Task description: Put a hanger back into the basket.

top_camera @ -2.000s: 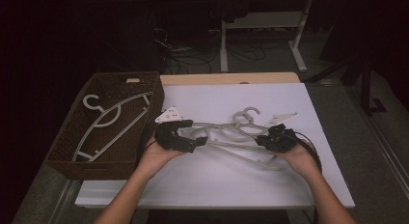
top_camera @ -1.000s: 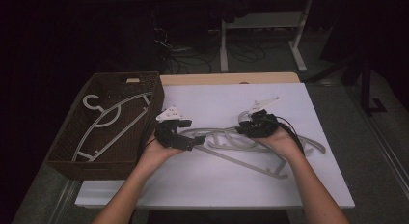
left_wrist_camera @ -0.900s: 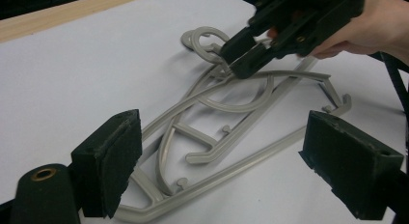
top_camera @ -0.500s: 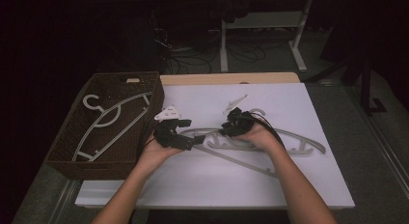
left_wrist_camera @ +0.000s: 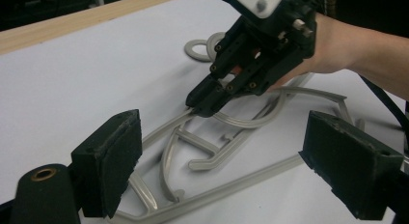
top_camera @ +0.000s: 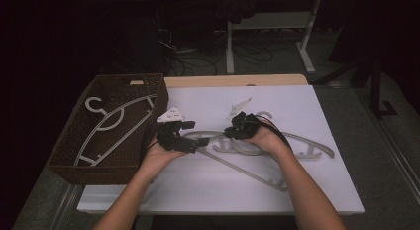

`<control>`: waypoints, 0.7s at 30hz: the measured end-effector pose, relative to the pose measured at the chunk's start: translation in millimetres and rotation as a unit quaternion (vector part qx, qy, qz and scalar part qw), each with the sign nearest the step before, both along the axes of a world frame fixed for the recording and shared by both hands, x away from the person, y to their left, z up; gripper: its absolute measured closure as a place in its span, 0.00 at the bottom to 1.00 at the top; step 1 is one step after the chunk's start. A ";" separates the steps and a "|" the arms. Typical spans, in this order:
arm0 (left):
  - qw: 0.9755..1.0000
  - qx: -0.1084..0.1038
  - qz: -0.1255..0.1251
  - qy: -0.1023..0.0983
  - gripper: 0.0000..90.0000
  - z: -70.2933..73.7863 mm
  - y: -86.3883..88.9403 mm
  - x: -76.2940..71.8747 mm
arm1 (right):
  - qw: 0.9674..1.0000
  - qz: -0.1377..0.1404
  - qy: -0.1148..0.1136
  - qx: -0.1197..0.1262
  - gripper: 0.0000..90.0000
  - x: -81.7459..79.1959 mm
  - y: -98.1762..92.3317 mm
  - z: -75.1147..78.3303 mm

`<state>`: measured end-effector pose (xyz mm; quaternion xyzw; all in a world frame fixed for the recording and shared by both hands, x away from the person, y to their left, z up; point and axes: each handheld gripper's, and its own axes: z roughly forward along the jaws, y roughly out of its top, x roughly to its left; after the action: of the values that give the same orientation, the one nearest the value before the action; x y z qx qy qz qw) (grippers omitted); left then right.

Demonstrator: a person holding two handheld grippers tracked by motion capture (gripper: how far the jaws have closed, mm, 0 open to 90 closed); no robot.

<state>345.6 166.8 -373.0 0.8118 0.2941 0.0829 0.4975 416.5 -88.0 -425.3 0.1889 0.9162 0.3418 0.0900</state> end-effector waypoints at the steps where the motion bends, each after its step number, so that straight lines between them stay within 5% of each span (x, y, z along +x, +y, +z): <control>1: 1.000 -0.001 0.001 -0.001 0.15 1.2 0.7 -0.2 | 1.000 0.002 0.000 0.001 0.89 -1.9 -0.1 1.3; 9: 1.000 -0.007 0.008 -0.005 0.15 6.1 5.8 -0.5 | 0.997 0.071 0.008 0.019 0.89 -24.0 9.2 9.6; 13: 1.000 -0.003 0.008 -0.003 0.15 4.9 5.4 -0.3 | 0.994 0.107 0.025 0.009 0.89 -34.9 21.8 -1.5; 17: 1.000 0.002 0.007 0.000 0.15 2.5 4.5 -0.2 | 0.995 0.094 0.030 0.025 0.82 -44.6 21.8 -8.5; 21: 1.000 0.005 0.004 0.004 0.15 0.0 2.0 -0.8 | 0.996 0.053 0.035 0.056 0.86 -58.9 -2.8 3.1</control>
<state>344.7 168.7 -373.0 0.8134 0.2987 0.0829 0.4922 357.6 -90.8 -422.2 0.1571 0.9068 0.3902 0.0288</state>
